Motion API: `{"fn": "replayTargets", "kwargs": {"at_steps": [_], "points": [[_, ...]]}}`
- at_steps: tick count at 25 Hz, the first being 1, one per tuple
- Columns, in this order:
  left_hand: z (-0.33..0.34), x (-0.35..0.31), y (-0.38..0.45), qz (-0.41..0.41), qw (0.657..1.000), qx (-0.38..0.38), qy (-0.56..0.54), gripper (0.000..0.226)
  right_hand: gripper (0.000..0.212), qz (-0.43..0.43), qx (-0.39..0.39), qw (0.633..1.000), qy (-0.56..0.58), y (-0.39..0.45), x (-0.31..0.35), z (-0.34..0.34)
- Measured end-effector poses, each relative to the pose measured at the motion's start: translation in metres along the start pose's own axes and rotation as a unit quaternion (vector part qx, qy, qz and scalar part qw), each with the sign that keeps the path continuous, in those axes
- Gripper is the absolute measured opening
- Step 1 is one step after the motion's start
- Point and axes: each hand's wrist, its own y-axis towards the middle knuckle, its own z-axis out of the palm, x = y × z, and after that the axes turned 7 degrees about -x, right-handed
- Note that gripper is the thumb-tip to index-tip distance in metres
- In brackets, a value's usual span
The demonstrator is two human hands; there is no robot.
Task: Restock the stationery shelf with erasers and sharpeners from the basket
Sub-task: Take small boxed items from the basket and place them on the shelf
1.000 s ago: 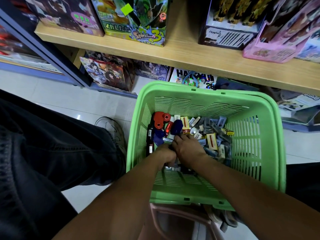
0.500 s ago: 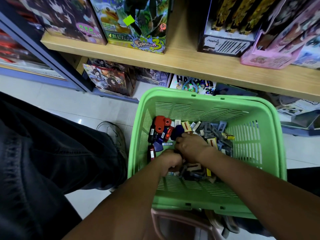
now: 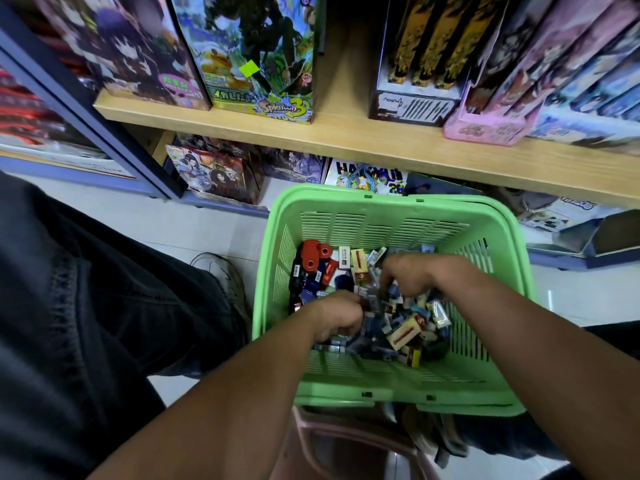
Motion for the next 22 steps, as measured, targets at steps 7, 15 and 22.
{"fn": "replayTargets", "kwargs": {"at_steps": [7, 15, 22], "points": [[0.016, 0.013, 0.015, 0.016, 0.999, -0.035, 0.032, 0.057, 0.051, 0.048, -0.079, 0.994, 0.056, 0.008, -0.02, -0.001], [-0.001, 0.025, 0.033, 0.005, 0.965, -0.229, 0.126, 0.018, 0.056, 0.03, -0.201, 0.972, 0.119, 0.039, 0.013, 0.026], [0.001, 0.045, 0.025, -0.022, 0.91, -0.252, 0.329, 0.041, 0.051, -0.034, -0.202, 0.978, -0.048, 0.071, 0.058, 0.064]]}}
